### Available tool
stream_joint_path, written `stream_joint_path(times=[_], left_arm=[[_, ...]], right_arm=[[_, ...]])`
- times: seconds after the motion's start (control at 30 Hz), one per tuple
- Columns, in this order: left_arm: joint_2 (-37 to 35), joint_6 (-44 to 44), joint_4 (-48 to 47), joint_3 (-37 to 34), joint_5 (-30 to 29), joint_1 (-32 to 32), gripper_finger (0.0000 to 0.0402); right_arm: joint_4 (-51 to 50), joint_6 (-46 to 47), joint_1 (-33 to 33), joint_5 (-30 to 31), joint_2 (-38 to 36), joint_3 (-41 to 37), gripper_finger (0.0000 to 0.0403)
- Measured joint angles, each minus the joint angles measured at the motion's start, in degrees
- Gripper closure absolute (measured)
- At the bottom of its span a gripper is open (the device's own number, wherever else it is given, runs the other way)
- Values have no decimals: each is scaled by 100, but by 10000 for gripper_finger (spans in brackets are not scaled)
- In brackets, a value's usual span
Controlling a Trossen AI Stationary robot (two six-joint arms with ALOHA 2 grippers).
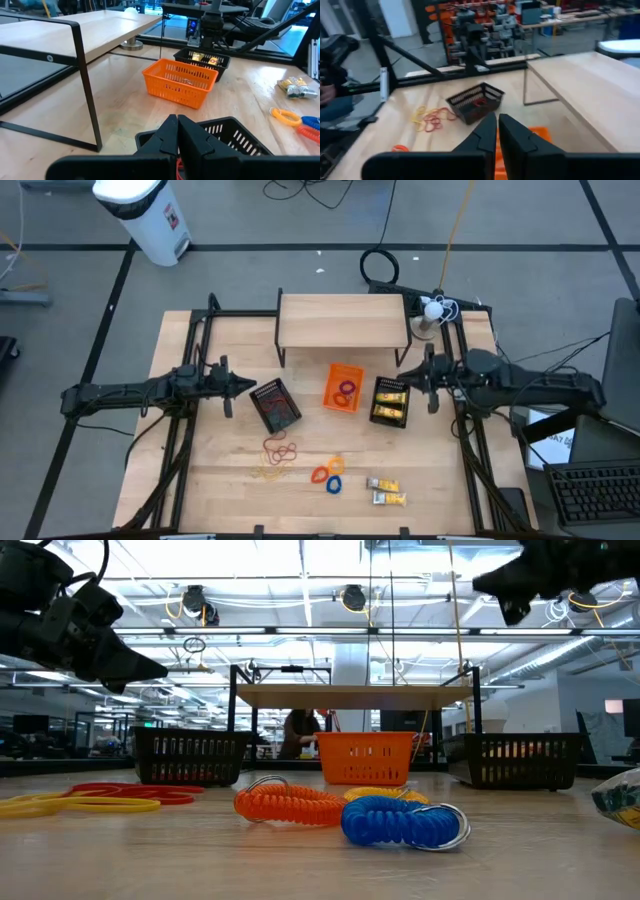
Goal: Pick & Place Office Desk Supplies
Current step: Put the yellow rubber band into the left black bin
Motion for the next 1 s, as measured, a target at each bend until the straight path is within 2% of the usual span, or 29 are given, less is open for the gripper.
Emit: stream_joint_path(times=[0.07, 0.2, 0.27, 0.47, 0.7, 0.87, 1.0], left_arm=[[-1, -60, 2, -1, -2, 0, 392], [0, -76, 2, -1, -2, 0, 392], [-1, -126, 2, -1, -2, 0, 392], [-1, -231, 2, -1, -3, 0, 392], [-1, -378, 2, -1, 2, 0, 392], [-1, -356, 2, -1, 2, 0, 392], [-1, -359, 2, -1, 6, 0, 392]], right_arm=[[132, 36, -113, -117, -161, -204, 394], [989, -38, -197, -743, -556, -714, 400], [1080, -30, -254, -691, -807, -910, 400], [475, 145, -563, -585, -1556, -1055, 402], [176, 80, -547, -614, -2177, -1232, 402], [614, 67, -547, -623, -2525, -1797, 402], [1023, -25, -549, -629, -2505, -2004, 402]])
